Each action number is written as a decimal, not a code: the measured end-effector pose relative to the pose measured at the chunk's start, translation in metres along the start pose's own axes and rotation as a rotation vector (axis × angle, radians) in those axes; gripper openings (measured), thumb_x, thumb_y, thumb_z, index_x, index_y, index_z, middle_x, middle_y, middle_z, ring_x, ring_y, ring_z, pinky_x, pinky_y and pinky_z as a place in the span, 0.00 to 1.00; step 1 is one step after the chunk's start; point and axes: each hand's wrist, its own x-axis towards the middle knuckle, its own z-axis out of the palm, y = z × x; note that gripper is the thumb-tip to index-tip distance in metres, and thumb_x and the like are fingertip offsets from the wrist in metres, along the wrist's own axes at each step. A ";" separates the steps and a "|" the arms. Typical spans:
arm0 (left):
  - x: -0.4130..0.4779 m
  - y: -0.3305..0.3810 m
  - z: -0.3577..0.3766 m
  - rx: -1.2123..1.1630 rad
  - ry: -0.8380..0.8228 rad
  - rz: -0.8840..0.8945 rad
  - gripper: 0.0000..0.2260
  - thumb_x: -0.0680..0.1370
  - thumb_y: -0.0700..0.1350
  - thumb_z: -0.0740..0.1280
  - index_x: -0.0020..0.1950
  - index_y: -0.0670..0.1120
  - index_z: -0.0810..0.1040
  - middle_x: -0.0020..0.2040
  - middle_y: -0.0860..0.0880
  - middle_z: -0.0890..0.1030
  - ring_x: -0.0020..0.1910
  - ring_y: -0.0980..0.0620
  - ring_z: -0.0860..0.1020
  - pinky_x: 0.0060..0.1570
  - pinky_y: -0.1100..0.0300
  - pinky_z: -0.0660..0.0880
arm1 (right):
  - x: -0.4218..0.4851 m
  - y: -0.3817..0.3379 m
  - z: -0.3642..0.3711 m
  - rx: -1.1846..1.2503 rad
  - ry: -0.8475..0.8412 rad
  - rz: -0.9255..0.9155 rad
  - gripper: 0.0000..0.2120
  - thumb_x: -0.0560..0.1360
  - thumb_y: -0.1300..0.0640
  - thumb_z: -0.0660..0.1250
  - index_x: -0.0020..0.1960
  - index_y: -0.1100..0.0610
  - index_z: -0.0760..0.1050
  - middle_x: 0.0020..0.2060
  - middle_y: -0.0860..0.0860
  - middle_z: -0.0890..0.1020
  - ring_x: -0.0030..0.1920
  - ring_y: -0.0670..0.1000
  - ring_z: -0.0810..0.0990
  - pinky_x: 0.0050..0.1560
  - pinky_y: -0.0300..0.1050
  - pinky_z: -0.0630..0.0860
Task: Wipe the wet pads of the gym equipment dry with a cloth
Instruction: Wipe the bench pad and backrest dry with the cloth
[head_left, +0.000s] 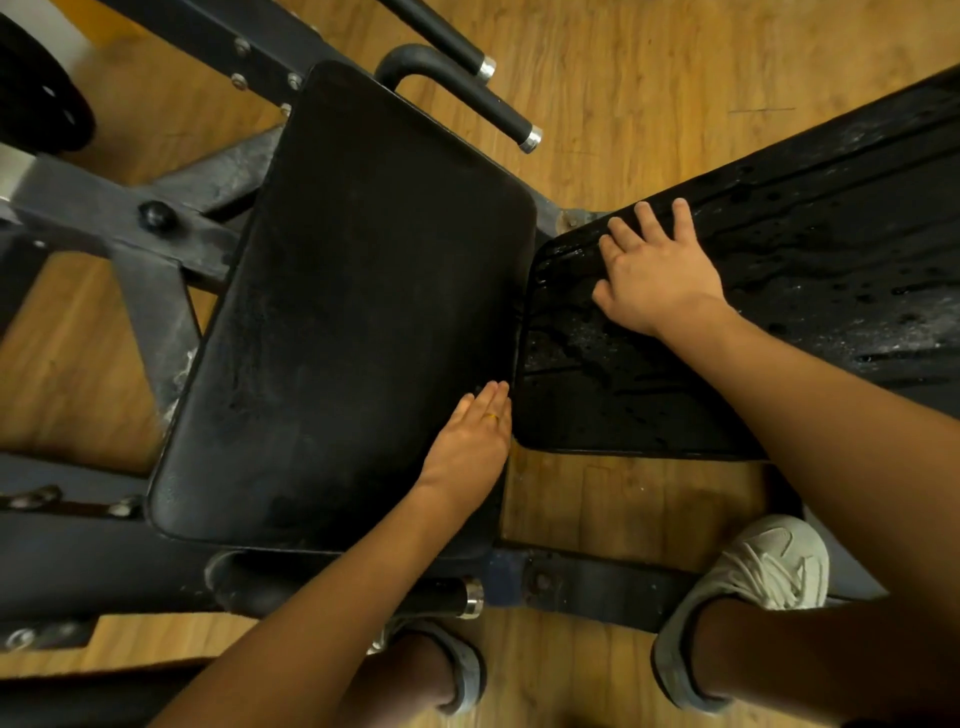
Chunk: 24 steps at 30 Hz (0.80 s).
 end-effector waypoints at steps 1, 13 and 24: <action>-0.008 0.006 0.001 0.013 -0.022 -0.001 0.27 0.85 0.37 0.52 0.80 0.34 0.43 0.82 0.36 0.43 0.82 0.40 0.44 0.79 0.46 0.47 | 0.000 0.000 -0.001 0.000 -0.004 0.000 0.32 0.83 0.41 0.48 0.81 0.57 0.56 0.81 0.55 0.56 0.81 0.60 0.48 0.77 0.68 0.43; -0.068 0.001 -0.004 0.065 -0.137 0.199 0.27 0.85 0.36 0.48 0.81 0.38 0.40 0.82 0.41 0.38 0.81 0.43 0.39 0.79 0.48 0.45 | -0.001 -0.001 -0.005 0.011 -0.040 0.000 0.32 0.82 0.41 0.50 0.81 0.57 0.58 0.81 0.54 0.57 0.81 0.61 0.49 0.78 0.68 0.43; -0.132 -0.088 -0.036 -0.093 -0.044 -0.019 0.29 0.84 0.34 0.50 0.82 0.43 0.41 0.82 0.46 0.36 0.81 0.47 0.36 0.79 0.52 0.41 | -0.002 -0.004 -0.006 0.005 -0.047 0.039 0.31 0.82 0.41 0.51 0.80 0.55 0.59 0.81 0.53 0.58 0.81 0.60 0.49 0.78 0.67 0.43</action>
